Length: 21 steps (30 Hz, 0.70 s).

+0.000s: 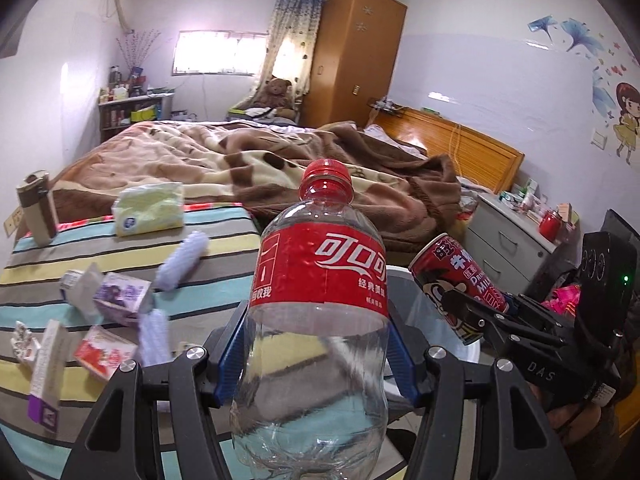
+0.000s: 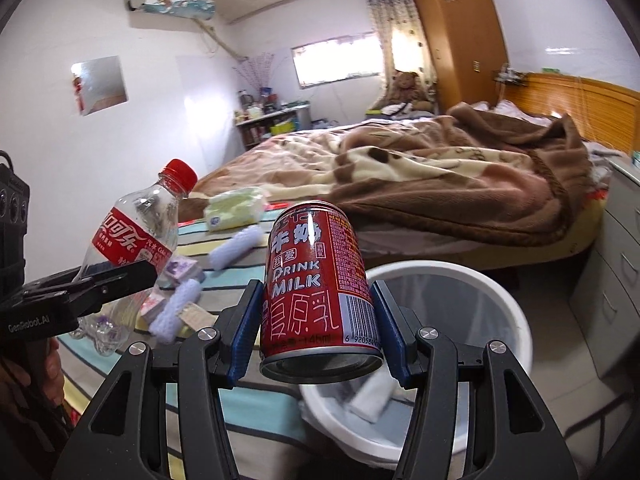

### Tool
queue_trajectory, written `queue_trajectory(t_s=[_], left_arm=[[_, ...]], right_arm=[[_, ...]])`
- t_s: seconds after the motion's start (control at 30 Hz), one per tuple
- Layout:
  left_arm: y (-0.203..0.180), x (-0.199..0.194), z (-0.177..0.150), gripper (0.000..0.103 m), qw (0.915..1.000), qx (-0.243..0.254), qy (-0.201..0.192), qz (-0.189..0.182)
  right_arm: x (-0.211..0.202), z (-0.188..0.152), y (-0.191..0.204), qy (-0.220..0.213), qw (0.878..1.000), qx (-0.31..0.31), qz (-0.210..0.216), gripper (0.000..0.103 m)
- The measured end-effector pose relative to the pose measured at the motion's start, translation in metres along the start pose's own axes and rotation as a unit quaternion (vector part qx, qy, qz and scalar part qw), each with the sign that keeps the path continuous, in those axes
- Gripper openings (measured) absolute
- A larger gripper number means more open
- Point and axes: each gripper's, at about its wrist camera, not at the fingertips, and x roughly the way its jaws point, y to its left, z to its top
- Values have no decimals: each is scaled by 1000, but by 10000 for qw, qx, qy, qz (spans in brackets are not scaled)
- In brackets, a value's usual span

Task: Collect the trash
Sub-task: 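Carry bottle and milk can over the bin and open both tools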

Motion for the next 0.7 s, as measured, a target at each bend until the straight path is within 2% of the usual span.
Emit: queue_trajectory(t_s=[0.37, 0.7], left_arm=[[-40, 54, -10, 62, 9984, 67, 408, -386], [-64, 98, -16, 62, 9962, 141, 742, -443]], right_arm=[[14, -11, -45, 364, 9969, 371, -588, 56], [25, -23, -70, 720, 9925, 465, -869, 56]])
